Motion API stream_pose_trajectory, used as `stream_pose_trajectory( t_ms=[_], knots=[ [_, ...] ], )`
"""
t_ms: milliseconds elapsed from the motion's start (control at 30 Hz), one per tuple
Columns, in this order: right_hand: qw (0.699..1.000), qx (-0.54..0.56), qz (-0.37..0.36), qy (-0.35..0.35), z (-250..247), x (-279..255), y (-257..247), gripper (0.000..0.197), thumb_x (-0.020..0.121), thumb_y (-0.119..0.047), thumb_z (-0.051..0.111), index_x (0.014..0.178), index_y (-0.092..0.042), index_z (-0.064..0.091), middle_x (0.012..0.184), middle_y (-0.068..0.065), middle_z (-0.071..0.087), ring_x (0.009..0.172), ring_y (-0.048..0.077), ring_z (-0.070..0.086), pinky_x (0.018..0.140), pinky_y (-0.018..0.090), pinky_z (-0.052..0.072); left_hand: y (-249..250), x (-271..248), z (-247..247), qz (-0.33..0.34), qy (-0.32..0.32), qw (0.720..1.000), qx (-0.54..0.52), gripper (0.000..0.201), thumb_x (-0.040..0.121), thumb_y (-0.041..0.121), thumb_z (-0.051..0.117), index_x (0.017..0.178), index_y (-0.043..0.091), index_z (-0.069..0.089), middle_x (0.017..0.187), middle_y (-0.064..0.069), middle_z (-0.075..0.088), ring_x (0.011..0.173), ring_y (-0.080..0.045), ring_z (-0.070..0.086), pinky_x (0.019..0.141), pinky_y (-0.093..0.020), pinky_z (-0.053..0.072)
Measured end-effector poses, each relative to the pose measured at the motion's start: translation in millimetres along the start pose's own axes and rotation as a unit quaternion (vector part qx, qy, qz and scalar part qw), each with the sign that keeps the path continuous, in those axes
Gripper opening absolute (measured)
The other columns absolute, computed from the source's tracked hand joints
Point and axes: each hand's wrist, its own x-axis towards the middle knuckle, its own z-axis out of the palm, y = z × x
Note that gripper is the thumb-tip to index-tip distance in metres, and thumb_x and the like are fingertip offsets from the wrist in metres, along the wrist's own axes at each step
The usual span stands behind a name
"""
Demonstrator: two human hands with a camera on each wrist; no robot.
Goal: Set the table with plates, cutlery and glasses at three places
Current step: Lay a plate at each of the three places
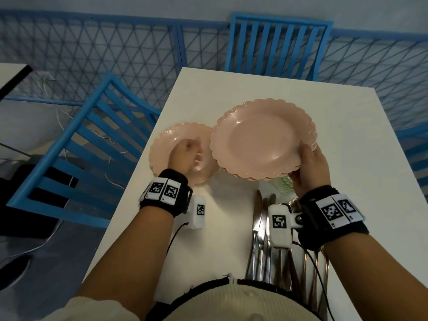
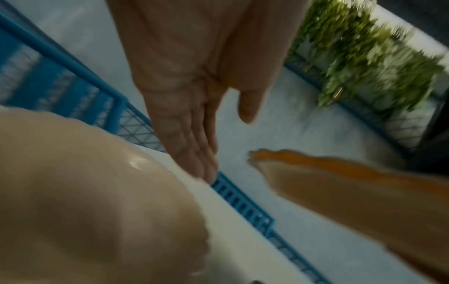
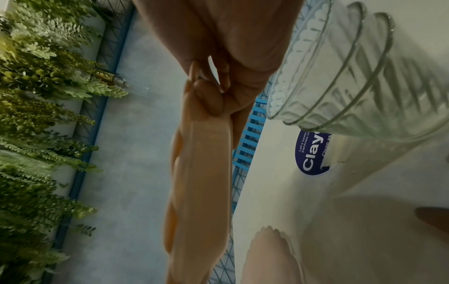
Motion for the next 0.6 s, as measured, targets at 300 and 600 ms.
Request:
stream_pose_trajectory(
  t_ms=[300,600],
  knots=[
    [0.999,0.045,-0.022,-0.001,-31.5,-6.9,-19.1,0.018,0.097,-0.015,0.042,0.109,-0.02,0.054,0.09,-0.004,0.063,0.075,0.01,0.06,0.049,0.016,0.051,38.4,-13.5,53.1,0.063,-0.07,0.99,0.104,0.058,0.077,0.011,0.074,0.123,0.0,0.04,0.109,-0.009,0.051,0.103,-0.027,0.057,0.088,-0.04,0.054],
    [0.997,0.016,-0.033,0.063,-69.6,5.6,-39.8,0.022,0.099,-0.02,0.034,0.111,-0.014,0.051,0.072,-0.001,0.051,0.047,0.006,0.049,0.035,0.011,0.034,83.5,11.9,88.3,0.105,0.008,0.975,0.196,0.041,0.098,0.02,0.037,0.131,-0.005,0.035,0.13,-0.021,0.053,0.118,-0.034,0.052,0.091,-0.032,0.041]
  ],
)
